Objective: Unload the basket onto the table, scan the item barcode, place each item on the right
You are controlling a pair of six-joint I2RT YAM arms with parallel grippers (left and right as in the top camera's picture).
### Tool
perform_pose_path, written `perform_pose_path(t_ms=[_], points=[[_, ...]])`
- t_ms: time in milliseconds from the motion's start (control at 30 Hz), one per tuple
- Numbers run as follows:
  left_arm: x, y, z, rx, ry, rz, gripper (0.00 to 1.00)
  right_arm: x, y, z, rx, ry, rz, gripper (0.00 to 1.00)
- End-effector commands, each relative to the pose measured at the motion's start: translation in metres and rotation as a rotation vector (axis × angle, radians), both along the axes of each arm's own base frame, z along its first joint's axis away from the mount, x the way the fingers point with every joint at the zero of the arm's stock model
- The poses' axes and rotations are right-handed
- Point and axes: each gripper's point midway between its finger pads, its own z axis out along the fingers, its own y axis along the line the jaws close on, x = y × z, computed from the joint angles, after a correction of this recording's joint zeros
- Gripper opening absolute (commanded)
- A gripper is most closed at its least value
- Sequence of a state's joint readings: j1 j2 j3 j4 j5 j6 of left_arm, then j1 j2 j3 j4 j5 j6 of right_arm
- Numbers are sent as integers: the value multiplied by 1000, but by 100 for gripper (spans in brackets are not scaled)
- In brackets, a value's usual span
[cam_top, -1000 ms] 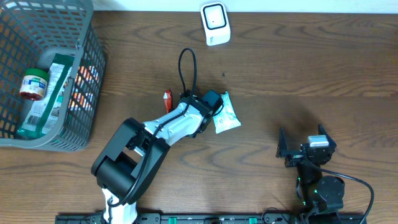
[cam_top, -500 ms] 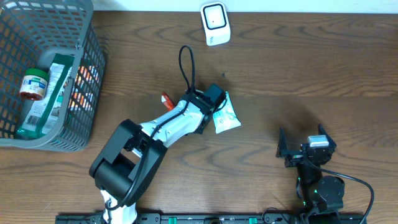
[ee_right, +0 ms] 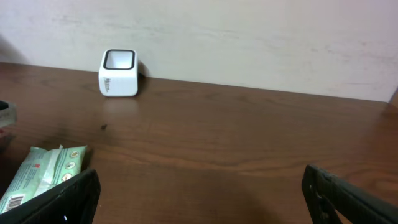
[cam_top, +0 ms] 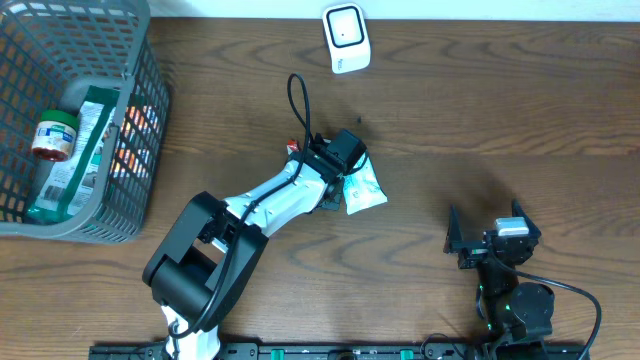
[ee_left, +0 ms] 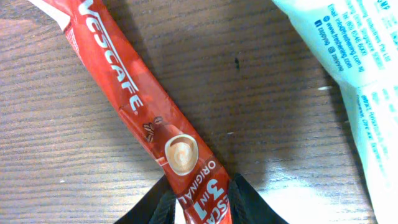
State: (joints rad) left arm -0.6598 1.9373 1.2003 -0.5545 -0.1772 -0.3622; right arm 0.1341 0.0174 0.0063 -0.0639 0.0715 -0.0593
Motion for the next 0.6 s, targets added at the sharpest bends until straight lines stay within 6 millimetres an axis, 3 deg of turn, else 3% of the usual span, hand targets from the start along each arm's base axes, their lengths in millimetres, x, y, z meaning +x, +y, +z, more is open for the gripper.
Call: perform_pose_path(t_ms=[0, 67, 233, 333, 467, 567], points=[[11, -8, 17, -47, -42, 2, 29, 0, 0, 0, -2, 0, -1, 99], [12, -9, 18, -50, -45, 2, 7, 0, 0, 0, -2, 0, -1, 99], [19, -2, 26, -4, -62, -10, 7, 0, 0, 0, -2, 1, -1, 99], [28, 29, 50, 157, -98, 32, 7, 0, 0, 0, -2, 0, -1, 99], [44, 90, 115, 534, -219, 80, 7, 0, 0, 0, -2, 0, -1, 99], [49, 112, 139, 714, -255, 40, 7, 0, 0, 0, -2, 0, -1, 99]])
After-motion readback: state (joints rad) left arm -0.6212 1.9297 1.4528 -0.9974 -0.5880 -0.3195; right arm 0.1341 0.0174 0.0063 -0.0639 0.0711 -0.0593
